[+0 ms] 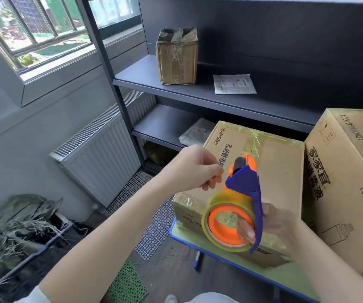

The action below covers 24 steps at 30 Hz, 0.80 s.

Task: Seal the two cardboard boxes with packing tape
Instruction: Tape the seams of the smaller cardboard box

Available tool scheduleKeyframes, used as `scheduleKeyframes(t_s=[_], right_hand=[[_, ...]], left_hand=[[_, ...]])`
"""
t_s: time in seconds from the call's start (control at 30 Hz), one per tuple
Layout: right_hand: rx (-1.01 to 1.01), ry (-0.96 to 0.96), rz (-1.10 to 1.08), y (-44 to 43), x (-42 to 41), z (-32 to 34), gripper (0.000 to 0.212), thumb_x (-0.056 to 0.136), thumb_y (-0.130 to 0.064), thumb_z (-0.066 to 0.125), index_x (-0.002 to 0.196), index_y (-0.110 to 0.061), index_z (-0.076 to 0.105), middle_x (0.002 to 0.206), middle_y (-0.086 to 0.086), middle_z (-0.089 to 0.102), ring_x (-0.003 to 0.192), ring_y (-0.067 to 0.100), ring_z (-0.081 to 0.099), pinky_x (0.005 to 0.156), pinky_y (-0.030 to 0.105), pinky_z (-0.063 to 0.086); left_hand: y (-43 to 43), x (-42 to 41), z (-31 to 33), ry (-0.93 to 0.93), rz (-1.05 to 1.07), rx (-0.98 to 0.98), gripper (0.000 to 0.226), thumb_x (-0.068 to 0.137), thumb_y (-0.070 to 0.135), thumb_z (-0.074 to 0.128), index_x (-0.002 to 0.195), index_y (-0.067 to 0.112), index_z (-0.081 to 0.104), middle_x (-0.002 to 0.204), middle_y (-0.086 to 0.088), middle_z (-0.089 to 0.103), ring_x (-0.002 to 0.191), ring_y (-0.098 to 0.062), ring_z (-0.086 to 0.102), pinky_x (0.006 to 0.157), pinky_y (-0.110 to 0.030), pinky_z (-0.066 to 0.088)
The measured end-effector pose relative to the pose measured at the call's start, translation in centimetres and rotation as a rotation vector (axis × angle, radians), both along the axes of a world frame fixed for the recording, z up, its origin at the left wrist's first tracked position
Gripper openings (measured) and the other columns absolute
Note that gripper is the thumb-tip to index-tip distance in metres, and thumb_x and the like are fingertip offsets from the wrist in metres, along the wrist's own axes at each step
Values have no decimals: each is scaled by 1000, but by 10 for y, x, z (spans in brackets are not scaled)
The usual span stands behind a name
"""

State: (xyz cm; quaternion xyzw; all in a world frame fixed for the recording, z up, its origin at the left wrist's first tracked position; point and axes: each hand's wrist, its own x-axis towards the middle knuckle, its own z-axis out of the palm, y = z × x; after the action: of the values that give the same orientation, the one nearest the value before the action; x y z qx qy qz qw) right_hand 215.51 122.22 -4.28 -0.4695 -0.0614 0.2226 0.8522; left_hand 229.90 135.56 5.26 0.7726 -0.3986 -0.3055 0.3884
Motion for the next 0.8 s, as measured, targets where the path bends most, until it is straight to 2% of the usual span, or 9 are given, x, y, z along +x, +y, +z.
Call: scheduleKeyframes(t_s=[0.07, 0.17, 0.3, 0.37, 0.43, 0.5, 0.63, 0.7, 0.8], right_hand=[[-28, 15, 51, -2, 1, 4, 41, 89, -56, 43, 101, -27, 69, 90, -15, 71, 80, 0, 64, 77, 20, 46], [-71, -36, 62, -10, 4, 13, 36, 91, -52, 43, 110, -31, 66, 90, -14, 71, 78, -1, 64, 75, 21, 46], [-101, -67, -7, -11, 8, 7, 35, 82, -49, 61, 108, -27, 66, 79, -6, 72, 68, 7, 67, 66, 23, 50], [-175, -13, -47, -12, 4, 7, 41, 70, -53, 72, 100, -25, 69, 70, 0, 71, 61, 11, 66, 60, 23, 51], [-279, 21, -93, -20, 1, 9, 59, 62, -57, 77, 97, -12, 63, 64, 6, 69, 55, 15, 65, 55, 24, 50], [-387, 45, -137, -27, 1, 14, 68, 58, -58, 79, 95, -5, 56, 67, 9, 68, 57, 18, 65, 55, 24, 50], [-591, 122, -178, -27, -3, 17, 44, 58, -62, 77, 82, -26, 65, 77, 8, 69, 69, 20, 66, 59, 24, 50], [-662, 182, -194, -24, -7, 15, 52, 57, -62, 76, 87, -22, 62, 78, 4, 70, 70, 18, 67, 57, 22, 50], [-696, 220, -224, -20, -11, 16, 60, 55, -64, 75, 89, -18, 57, 75, 1, 69, 67, 17, 67, 57, 23, 49]], left_hand=[[3, -1, 3, -45, -3, -45, 25, 83, 8, 56, 59, 6, 65, 46, 4, 60, 40, -7, 52, 45, -12, 41], [7, -2, 5, -78, -27, -88, 26, 84, 9, 56, 60, 6, 65, 46, 4, 60, 41, -6, 54, 46, -14, 43], [9, 7, 4, -65, 16, -93, 30, 87, 8, 55, 58, 11, 63, 43, 7, 58, 40, -6, 55, 46, -19, 46], [9, 17, 6, -79, 44, -81, 30, 88, 9, 55, 59, 12, 64, 43, 8, 58, 41, -5, 54, 47, -19, 48], [10, 25, 6, -98, 17, -55, 31, 90, 13, 56, 61, 12, 65, 44, 9, 58, 41, -3, 52, 47, -15, 45], [8, 30, 3, -128, 9, -43, 30, 92, 15, 56, 64, 13, 67, 47, 10, 58, 42, -2, 49, 49, -16, 43], [2, 32, -12, -197, 17, 35, 26, 93, 19, 56, 73, 12, 72, 52, 11, 59, 54, -11, 51, 55, -24, 42], [2, 33, -19, -193, 20, 50, 26, 93, 19, 56, 73, 12, 72, 52, 11, 58, 55, -14, 51, 54, -25, 41], [0, 29, -23, -232, -20, 48, 26, 92, 20, 57, 70, 17, 71, 48, 13, 57, 49, -11, 48, 50, -23, 40]])
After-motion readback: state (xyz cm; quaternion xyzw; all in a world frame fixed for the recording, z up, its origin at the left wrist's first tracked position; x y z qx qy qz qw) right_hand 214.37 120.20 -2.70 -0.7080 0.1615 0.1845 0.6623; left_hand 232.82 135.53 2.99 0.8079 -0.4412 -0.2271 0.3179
